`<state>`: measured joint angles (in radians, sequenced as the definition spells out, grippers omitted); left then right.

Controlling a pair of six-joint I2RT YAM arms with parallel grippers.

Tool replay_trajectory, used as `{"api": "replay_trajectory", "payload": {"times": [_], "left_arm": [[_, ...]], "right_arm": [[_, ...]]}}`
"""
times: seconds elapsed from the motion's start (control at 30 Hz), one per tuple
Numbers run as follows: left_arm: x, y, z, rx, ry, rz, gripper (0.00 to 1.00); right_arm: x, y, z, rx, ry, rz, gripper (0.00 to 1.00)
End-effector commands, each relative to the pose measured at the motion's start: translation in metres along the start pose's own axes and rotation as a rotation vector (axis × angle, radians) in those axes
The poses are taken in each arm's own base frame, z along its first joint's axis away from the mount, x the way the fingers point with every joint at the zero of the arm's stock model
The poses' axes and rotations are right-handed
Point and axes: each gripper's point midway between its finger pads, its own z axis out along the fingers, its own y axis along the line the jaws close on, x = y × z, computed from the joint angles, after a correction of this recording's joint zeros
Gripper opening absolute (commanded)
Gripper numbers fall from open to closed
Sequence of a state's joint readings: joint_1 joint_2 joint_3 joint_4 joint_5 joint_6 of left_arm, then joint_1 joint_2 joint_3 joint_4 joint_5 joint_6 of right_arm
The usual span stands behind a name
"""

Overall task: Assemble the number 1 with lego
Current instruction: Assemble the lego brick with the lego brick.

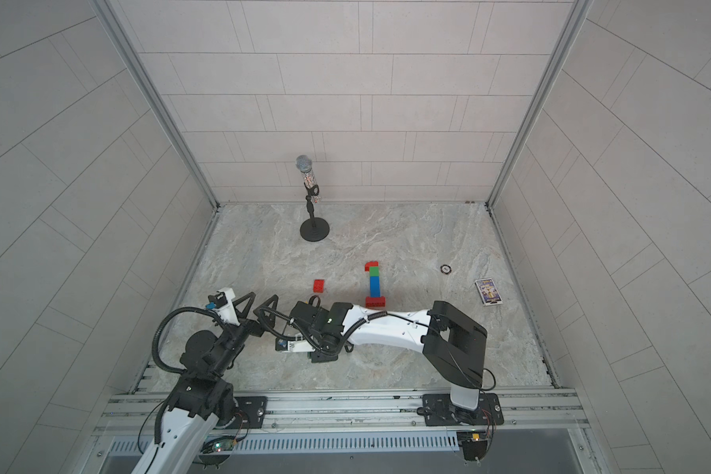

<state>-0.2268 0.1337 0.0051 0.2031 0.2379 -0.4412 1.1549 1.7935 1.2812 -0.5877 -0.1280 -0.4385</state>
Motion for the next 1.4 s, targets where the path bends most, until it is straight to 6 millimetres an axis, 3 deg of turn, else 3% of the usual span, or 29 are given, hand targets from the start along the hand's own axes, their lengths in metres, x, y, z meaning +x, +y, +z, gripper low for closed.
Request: {"api": "replay_trajectory", "payload": {"times": [0.0,0.5,0.7,0.87,0.97,1.07,1.27,1.37], "left_arm": [[0.007,0.004,0.000,-0.009,0.009,-0.007,1.00],[0.007,0.004,0.000,-0.009,0.009,-0.007,1.00],[0.007,0.005,0.000,-0.010,0.009,-0.007,1.00],[0.007,0.004,0.001,-0.010,0.009,-0.007,1.00],[0.007,0.005,0.000,-0.010,0.007,-0.007,1.00],[0.007,0.005,0.000,-0.010,0.009,-0.007,1.00],[0.007,0.004,0.000,-0.010,0.010,-0.008,1.00],[0.007,0.004,0.000,-0.010,0.008,-0.007,1.00]], "right_arm": [[0.018,0.006,0.011,-0.039,0.082,-0.028,0.00],[0.046,0.038,0.054,-0.231,0.160,0.066,0.00],[0.054,0.036,0.053,-0.211,0.201,0.071,0.00],[0.046,0.019,0.037,-0.135,0.211,0.111,0.00],[0.032,0.008,0.020,-0.089,0.155,0.134,0.24],[0.016,-0.001,0.002,-0.053,0.094,0.149,0.37],[-0.015,-0.019,-0.035,-0.041,-0.046,0.225,0.55],[-0.023,-0.029,-0.047,-0.042,-0.099,0.269,0.57]]}}
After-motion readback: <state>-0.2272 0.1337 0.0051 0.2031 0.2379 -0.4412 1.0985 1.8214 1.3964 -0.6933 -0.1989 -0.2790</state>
